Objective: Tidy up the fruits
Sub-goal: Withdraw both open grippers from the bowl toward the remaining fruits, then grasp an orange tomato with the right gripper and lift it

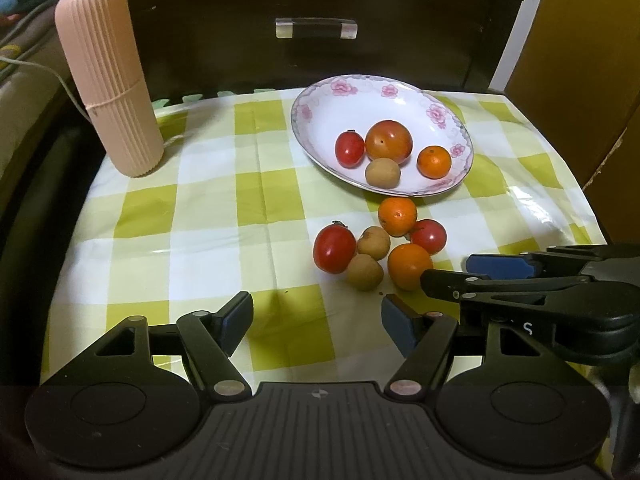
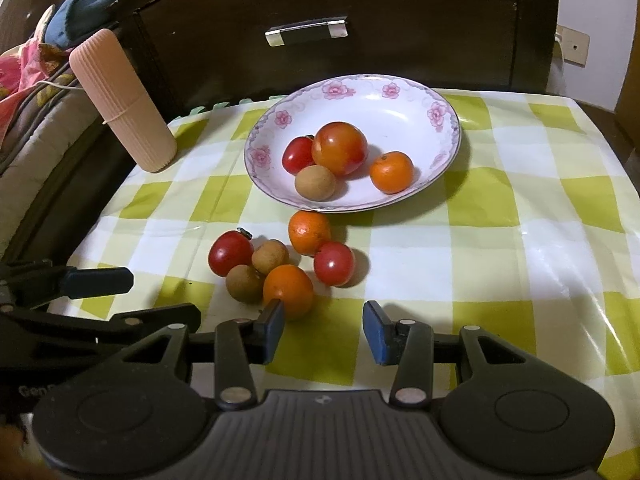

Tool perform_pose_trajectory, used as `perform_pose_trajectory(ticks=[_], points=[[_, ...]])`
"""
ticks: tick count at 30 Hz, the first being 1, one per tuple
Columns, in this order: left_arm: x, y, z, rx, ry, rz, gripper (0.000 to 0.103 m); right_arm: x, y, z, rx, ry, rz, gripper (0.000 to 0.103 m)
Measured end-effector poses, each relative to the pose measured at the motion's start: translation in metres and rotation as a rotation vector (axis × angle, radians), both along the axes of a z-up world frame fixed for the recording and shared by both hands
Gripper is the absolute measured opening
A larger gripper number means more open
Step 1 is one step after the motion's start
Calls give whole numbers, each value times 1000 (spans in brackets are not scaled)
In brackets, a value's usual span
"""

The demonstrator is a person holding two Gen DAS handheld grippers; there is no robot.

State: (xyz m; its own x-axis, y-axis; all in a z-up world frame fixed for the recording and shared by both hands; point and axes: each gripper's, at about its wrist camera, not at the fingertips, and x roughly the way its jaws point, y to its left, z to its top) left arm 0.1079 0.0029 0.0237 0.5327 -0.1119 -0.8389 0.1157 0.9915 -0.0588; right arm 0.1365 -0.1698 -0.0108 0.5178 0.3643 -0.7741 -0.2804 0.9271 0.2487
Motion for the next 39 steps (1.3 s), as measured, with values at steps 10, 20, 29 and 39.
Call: perform_pose_trajectory(ticks=[10,20,29,39], points=[[0,6,3,-9,1,21,77,5,4,-2,24,1,19,47],[0,11,2,-10,13,45,77,11,10,-5,55,18,35,47],[1,15,4,-11,10,55,77,16,17,-7,51,17,47,47],[1,16,3,-11,19,63,79,19,20,-11,59,7,65,48]])
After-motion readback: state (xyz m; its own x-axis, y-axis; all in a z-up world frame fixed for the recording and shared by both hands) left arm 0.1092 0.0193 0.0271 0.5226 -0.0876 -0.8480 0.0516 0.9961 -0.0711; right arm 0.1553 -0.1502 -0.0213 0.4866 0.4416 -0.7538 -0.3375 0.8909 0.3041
